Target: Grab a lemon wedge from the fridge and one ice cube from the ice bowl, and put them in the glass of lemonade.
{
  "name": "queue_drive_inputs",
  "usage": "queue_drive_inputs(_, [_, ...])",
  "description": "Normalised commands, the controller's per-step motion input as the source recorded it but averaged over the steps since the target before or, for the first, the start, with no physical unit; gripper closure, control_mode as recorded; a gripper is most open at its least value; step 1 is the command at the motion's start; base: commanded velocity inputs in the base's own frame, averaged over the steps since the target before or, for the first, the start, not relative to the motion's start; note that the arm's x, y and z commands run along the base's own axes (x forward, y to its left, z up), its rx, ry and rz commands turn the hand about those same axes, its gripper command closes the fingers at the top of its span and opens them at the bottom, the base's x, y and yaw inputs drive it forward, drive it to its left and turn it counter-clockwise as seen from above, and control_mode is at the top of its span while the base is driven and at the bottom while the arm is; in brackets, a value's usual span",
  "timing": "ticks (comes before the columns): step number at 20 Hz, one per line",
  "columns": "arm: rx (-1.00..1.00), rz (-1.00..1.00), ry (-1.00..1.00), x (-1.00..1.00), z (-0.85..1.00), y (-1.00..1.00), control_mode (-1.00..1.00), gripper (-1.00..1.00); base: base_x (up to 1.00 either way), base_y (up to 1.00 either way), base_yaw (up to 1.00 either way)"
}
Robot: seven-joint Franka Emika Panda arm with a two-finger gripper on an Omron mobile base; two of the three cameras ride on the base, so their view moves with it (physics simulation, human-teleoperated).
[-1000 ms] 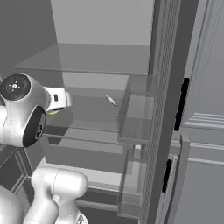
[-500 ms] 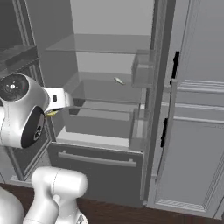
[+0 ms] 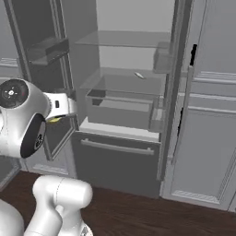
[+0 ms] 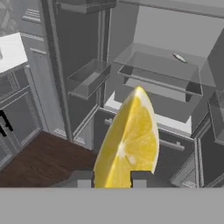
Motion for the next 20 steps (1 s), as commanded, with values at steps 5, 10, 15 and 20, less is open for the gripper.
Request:
queue_drive_inputs(5, [0.0,0.0,0.0,0.0,0.0,0.0,1.0,1.0,-0.17,0.53,0.72])
queue_drive_inputs(10, [0.0,0.0,0.0,0.0,0.0,0.0,1.0,1.0,-0.1,0.63,0.65])
queue_drive_inputs(15, [0.0,0.0,0.0,0.0,0.0,0.0,1.0,1.0,0.63,0.68,0.37])
queue_drive_inputs(20, [0.0,0.0,0.0,0.0,0.0,0.0,1.0,1.0,1.0,0.24,0.04])
